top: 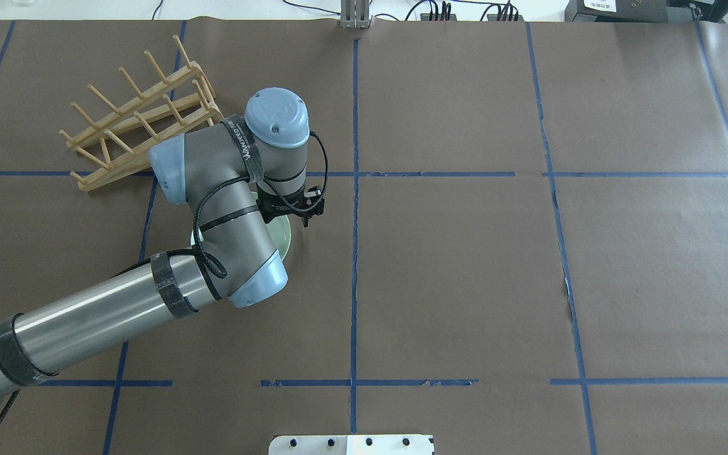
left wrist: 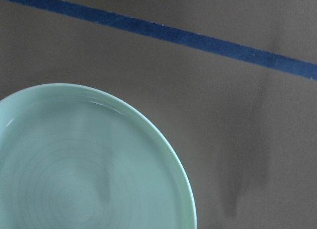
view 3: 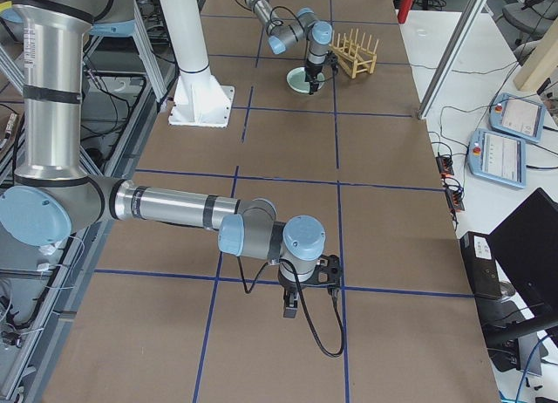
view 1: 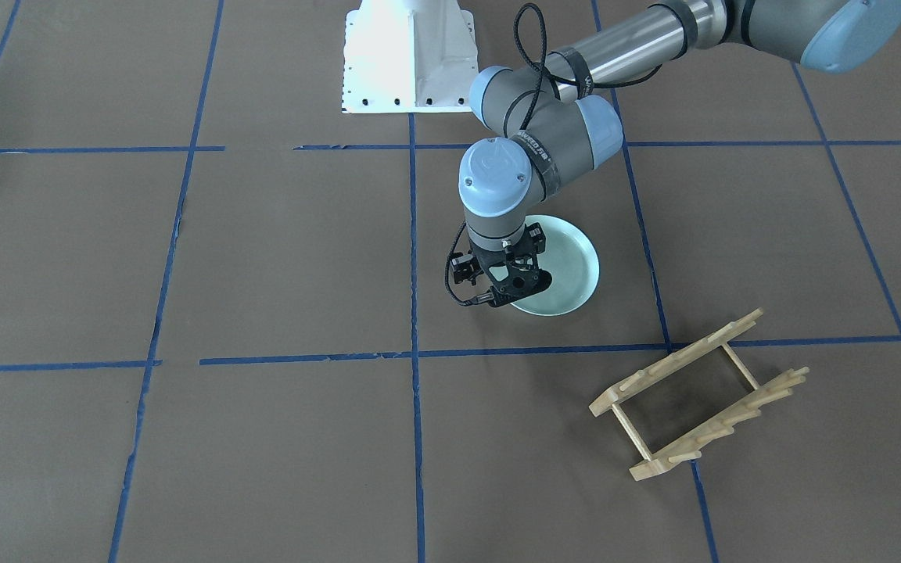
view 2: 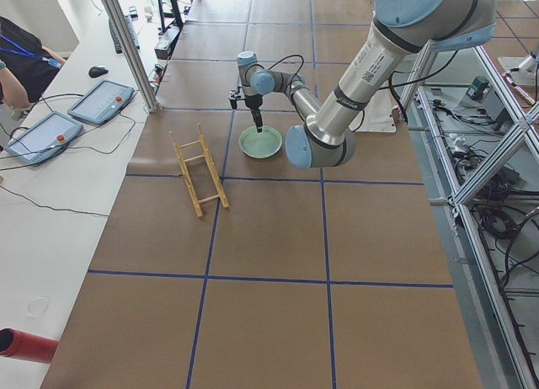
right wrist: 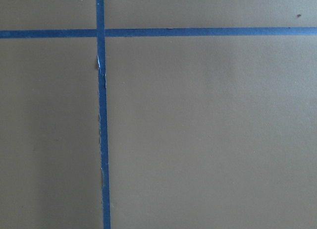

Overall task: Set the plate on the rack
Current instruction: 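Lower the left gripper and grasp the plate's rim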

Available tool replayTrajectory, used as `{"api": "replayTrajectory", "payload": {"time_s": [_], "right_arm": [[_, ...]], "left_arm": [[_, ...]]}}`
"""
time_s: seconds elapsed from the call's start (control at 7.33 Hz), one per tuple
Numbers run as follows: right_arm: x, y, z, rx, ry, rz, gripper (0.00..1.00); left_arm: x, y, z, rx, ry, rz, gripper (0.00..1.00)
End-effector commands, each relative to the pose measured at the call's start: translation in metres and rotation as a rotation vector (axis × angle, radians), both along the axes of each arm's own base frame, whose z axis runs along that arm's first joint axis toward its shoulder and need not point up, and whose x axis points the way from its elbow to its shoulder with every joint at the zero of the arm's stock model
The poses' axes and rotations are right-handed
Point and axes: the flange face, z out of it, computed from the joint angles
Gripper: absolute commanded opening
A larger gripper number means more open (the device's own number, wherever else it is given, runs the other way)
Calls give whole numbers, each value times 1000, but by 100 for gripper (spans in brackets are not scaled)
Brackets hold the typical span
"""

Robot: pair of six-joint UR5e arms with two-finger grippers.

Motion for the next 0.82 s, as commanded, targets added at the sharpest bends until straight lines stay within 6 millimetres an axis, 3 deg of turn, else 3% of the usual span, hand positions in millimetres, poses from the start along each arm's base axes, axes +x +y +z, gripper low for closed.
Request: {"api": "replayTrajectory", "payload": {"time_s": [0.0, 0.14, 0.68], "right_arm": [[0, 0, 0, 1, 0, 0, 100], [0, 0, 0, 1, 0, 0, 100], [0, 0, 0, 1, 0, 0, 100]], "left_arm": [[-1, -1, 7, 12, 12, 0, 61], [-2, -1, 8, 11, 14, 1, 52], [-2, -1, 6, 14, 19, 0, 43]]}}
